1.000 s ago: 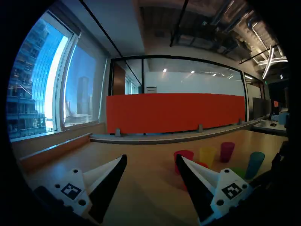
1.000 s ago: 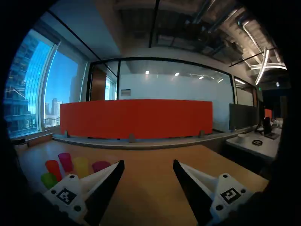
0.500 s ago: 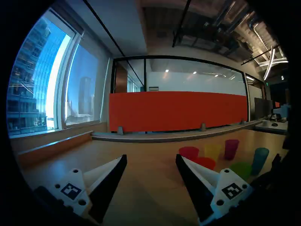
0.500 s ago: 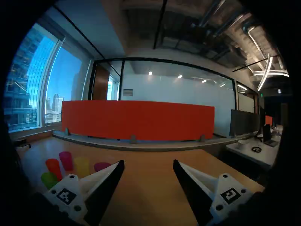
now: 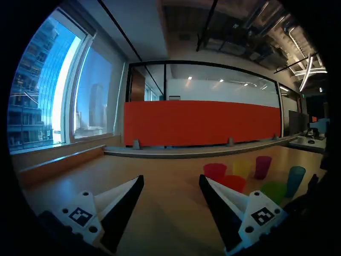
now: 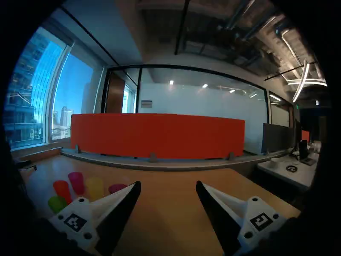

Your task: Pour water

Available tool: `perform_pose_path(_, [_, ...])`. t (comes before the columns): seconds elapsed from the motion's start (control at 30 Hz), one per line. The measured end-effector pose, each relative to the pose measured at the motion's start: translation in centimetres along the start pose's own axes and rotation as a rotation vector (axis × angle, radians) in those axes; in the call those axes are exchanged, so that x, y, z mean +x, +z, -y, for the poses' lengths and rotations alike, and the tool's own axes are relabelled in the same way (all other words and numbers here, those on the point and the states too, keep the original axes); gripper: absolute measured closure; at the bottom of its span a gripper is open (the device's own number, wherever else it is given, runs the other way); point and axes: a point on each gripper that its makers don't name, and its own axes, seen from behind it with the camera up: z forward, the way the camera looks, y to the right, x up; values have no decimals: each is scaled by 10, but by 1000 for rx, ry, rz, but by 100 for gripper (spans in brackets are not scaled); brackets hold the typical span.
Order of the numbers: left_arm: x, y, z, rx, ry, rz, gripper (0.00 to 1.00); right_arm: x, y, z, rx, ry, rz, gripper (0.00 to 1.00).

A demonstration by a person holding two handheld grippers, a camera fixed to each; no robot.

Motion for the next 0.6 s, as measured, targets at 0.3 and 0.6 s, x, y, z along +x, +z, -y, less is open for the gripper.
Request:
perform_pose_path(0.3, [0,2,0,1,0,3,4,0,-1,-1,-1,1,0,0])
perform_pose_path(0.6, [-1,3,-1,1,1,6,4,1,-3,-5,-4,4,-1,0])
